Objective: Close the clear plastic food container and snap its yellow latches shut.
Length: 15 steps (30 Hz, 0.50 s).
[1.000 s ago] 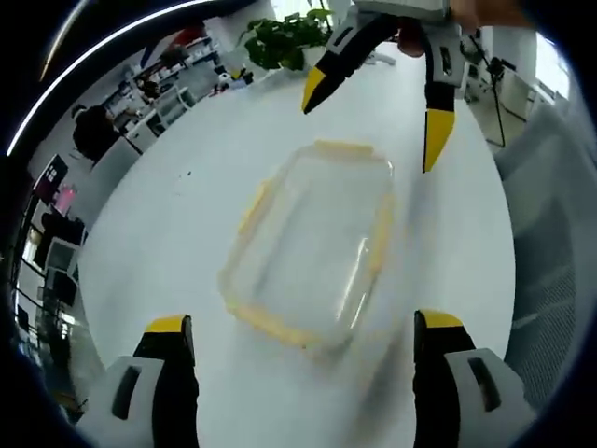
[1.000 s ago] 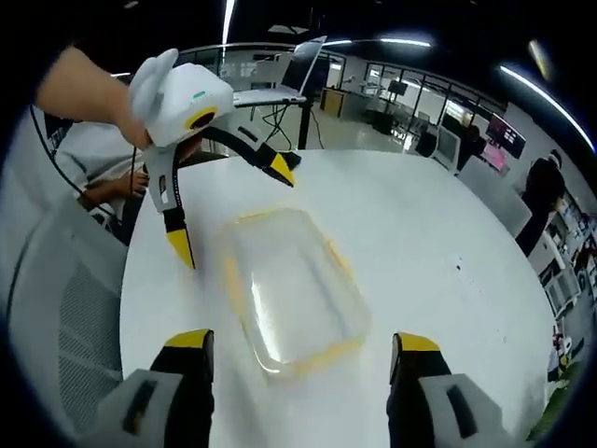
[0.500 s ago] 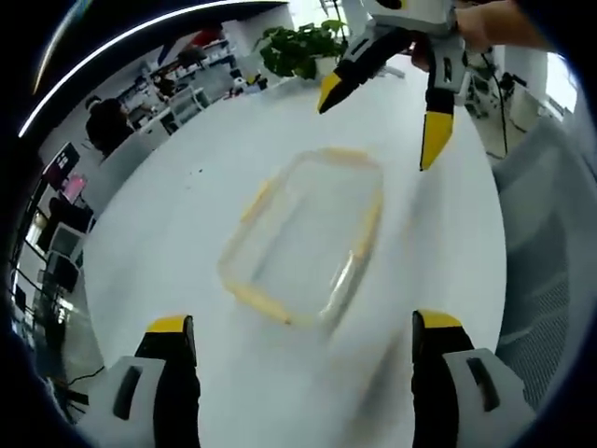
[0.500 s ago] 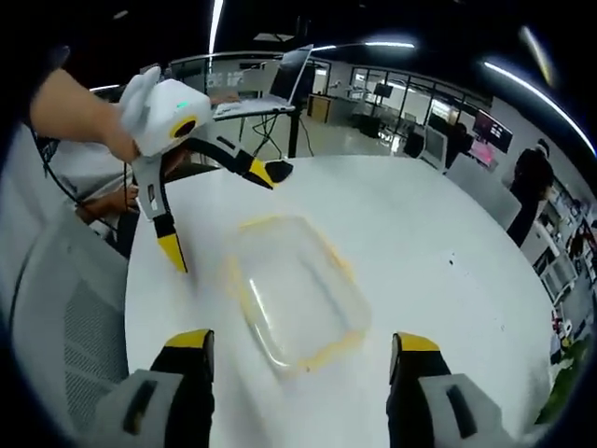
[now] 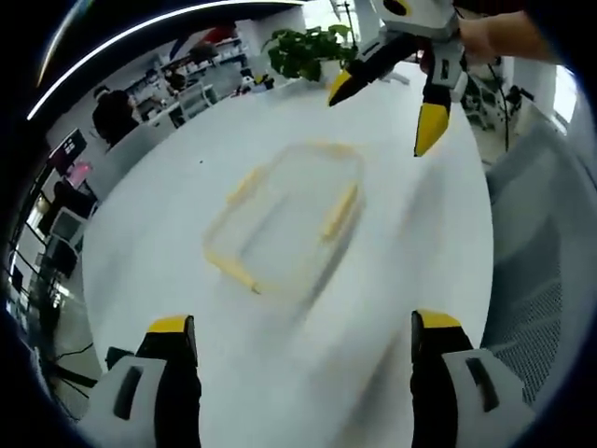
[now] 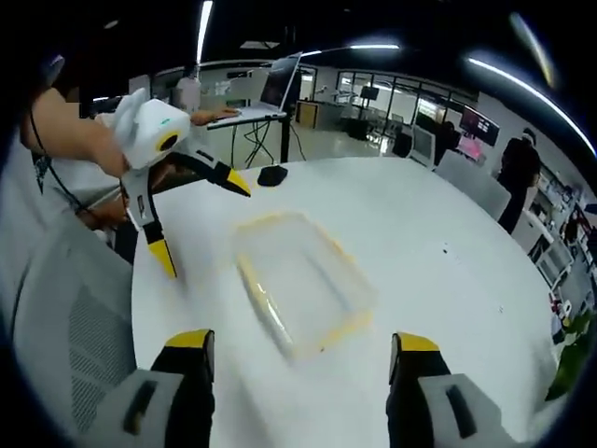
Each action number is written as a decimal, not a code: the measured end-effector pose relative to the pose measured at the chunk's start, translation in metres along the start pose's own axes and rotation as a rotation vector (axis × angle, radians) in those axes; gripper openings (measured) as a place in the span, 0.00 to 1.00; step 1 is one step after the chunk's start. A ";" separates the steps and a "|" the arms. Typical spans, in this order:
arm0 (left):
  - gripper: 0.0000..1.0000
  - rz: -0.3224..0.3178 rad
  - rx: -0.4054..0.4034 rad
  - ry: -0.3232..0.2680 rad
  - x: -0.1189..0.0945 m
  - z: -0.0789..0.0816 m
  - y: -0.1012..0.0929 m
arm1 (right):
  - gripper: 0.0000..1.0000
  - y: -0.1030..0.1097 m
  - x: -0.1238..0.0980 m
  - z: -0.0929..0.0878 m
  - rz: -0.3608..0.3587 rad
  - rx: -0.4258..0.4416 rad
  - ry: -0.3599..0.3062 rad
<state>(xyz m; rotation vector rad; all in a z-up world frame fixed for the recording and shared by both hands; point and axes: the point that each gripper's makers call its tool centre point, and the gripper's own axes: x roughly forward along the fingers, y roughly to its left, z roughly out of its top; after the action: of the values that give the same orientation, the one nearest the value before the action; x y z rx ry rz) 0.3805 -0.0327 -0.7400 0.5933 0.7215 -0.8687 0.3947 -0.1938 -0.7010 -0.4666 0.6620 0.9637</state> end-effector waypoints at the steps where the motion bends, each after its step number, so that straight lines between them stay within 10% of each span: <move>1: 0.93 0.001 -0.004 -0.002 -0.001 -0.001 -0.002 | 0.75 0.001 -0.001 -0.002 -0.002 0.000 0.000; 15: 0.93 0.004 -0.028 -0.055 -0.016 -0.007 -0.018 | 0.75 0.013 -0.010 -0.011 -0.021 0.020 -0.022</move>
<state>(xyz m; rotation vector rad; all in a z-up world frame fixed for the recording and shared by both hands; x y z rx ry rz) 0.3566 -0.0295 -0.7351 0.5442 0.6816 -0.8671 0.3758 -0.1999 -0.7031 -0.4440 0.6455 0.9401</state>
